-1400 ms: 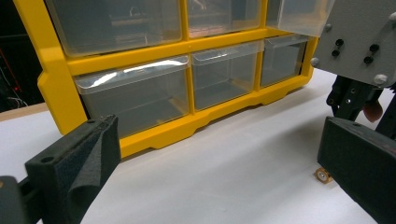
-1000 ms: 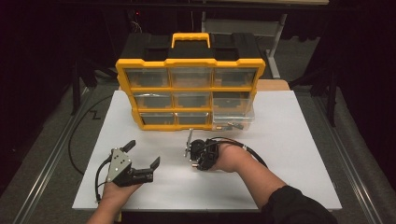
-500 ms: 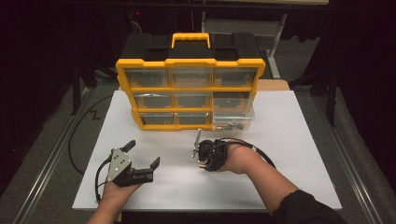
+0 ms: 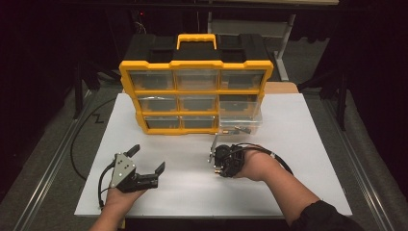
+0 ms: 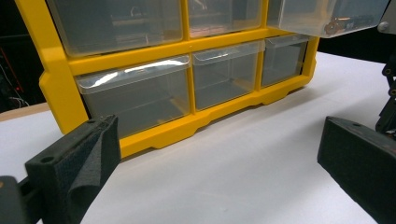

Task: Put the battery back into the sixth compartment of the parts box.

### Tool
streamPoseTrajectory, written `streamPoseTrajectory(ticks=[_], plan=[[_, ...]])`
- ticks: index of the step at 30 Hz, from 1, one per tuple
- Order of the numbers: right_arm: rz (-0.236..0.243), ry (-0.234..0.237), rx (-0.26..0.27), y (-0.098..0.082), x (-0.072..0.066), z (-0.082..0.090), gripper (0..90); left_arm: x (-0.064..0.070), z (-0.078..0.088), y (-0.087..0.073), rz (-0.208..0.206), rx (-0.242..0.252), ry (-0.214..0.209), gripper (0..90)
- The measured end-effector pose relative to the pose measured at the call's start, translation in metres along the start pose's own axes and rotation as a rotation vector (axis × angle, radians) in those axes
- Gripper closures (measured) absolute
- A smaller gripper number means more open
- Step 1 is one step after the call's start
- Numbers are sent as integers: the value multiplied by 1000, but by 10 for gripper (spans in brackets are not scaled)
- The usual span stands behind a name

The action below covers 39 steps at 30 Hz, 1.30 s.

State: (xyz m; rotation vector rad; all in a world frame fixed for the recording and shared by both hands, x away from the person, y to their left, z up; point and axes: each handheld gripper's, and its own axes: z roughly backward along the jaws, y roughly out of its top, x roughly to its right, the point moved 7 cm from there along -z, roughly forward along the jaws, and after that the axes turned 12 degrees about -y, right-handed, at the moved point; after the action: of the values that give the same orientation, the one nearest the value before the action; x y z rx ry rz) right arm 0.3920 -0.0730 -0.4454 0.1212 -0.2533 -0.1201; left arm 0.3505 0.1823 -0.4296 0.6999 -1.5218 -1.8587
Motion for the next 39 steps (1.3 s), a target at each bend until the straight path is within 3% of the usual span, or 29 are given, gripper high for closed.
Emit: streamPoseTrajectory(ticks=[39], plan=[[-60, -17, -33, -55, 9, 16, 787, 0, 0, -1, 3, -2, 1, 4]])
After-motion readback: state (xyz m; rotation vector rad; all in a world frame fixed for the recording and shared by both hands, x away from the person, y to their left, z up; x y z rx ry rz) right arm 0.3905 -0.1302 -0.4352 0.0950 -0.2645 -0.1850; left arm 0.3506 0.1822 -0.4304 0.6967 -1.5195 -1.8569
